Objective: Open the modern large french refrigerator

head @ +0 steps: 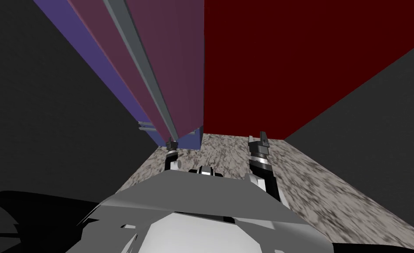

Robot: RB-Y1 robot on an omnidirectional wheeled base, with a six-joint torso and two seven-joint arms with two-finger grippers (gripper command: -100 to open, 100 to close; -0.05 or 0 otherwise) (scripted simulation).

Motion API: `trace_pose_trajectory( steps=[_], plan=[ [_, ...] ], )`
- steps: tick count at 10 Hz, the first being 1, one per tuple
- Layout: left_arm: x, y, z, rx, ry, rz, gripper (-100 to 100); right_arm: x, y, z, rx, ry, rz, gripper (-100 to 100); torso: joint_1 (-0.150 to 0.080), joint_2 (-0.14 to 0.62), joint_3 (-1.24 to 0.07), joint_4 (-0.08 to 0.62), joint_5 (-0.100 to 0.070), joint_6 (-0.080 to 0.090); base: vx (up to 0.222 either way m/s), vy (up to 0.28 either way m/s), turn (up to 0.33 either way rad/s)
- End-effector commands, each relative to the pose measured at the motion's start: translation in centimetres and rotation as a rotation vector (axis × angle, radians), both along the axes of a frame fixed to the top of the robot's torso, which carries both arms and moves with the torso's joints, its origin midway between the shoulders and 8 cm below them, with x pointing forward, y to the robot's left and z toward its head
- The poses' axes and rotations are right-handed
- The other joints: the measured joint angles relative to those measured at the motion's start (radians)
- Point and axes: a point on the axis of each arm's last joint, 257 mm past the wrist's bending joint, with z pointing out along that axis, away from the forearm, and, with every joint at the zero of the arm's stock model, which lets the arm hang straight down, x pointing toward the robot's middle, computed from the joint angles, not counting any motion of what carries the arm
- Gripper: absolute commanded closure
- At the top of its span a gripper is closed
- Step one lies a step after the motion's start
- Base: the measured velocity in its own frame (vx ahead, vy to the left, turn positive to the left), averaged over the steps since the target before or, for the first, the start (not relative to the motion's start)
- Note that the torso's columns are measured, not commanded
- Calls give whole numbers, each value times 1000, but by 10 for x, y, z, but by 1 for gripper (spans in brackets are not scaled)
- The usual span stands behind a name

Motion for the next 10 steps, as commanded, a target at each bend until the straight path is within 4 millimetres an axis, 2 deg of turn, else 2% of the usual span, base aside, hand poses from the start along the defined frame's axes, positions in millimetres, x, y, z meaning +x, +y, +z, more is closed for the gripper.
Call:
trace_pose_trajectory(
  steps=[1, 2, 5, 6, 8, 10],
  plan=[
    [-9, 21, 7, 5, -17, 52, 100, 0, 0, 0, 0, 0, 0, 0, -2, 0, 0, 0, -1, -1, 52, -290, 160],
    [-9, 21, 7, 5, -17, 52, 100, 0, 0, 0, 0, 0, 0, 0, -1, 0, 0, 0, -1, -2, 45, -236, 95],
    [-28, 48, 10, 9, -24, 123, 100, 0, 0, 0, 0, 0, 0, 0, -3, -2, -2, 0, -2, 1, 66, -276, 129],
    [-22, 49, 11, -3, -5, 112, -100, 0, 0, 0, 0, 0, 0, 0, -2, -1, -1, 1, -3, 0, 16, -135, 97],
    [-15, 52, 21, -6, -5, 107, -100, 0, 0, 0, -1, 0, 0, 0, 13, 6, 3, 4, 0, -4, -49, -3, 11],
    [-9, 55, 31, -8, -5, 103, -100, 0, 0, 0, -1, 0, 0, 0, 4, 6, 3, 4, -3, -6, -19, 24, 29]
  ],
)
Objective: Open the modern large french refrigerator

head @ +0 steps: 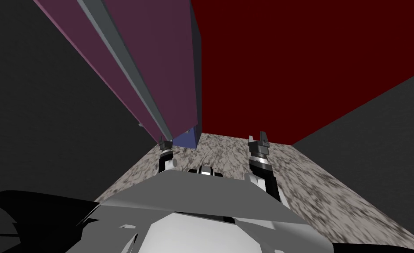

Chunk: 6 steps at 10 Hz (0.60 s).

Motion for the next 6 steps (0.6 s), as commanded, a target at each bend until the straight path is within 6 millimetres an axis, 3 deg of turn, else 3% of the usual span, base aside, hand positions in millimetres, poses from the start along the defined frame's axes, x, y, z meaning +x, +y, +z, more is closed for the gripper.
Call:
trace_pose_trajectory(
  steps=[1, 4, 5, 6],
  plan=[
    [10, 3, 20, 5, -17, -8, -100, 0, 0, 0, 0, 0, 0, 0, -3, -2, 0, -3, 2, 0, -14, -5, 27],
    [18, 6, 35, 1, -17, -16, -100, 0, 0, 0, 0, 0, 0, 0, -9, 4, 3, 2, -3, 1, -19, -19, 36],
    [15, 6, 21, -8, 9, -10, -100, 0, 0, 0, 0, 0, 0, 0, -10, 6, 3, 3, -4, 1, 0, 0, 0],
    [15, 6, 18, -11, 18, -11, 0, 0, 0, 0, 0, 0, 0, 0, -8, 5, 3, 1, -2, 0, 0, 0, 0]
  ],
)
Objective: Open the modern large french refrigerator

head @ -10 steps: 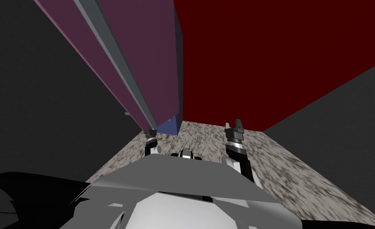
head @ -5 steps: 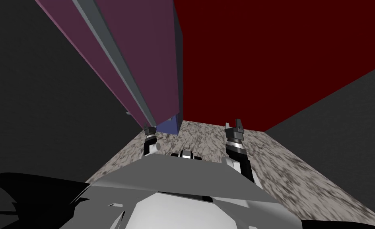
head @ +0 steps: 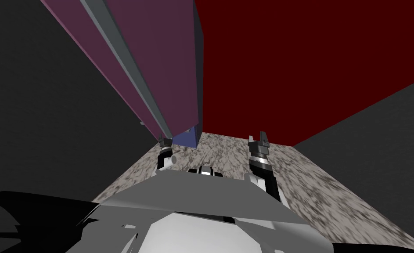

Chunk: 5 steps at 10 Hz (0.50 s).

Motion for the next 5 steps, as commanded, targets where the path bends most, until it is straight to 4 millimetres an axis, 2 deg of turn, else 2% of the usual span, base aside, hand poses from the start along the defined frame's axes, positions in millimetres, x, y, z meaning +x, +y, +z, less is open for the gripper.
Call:
trace_pose_trajectory(
  steps=[1, 5],
  plan=[
    [0, 0, -4, -3, 8, 0, 0, 0, 0, 0, 0, 0, 0, 0, 3, -1, -1, -1, 2, -1, 0, 0, 0],
    [-1, -1, -11, -11, 25, -1, 0, 0, 0, 0, 0, 0, 0, 0, 8, -5, -3, -5, 6, -2, 0, 0, 0]
  ],
)
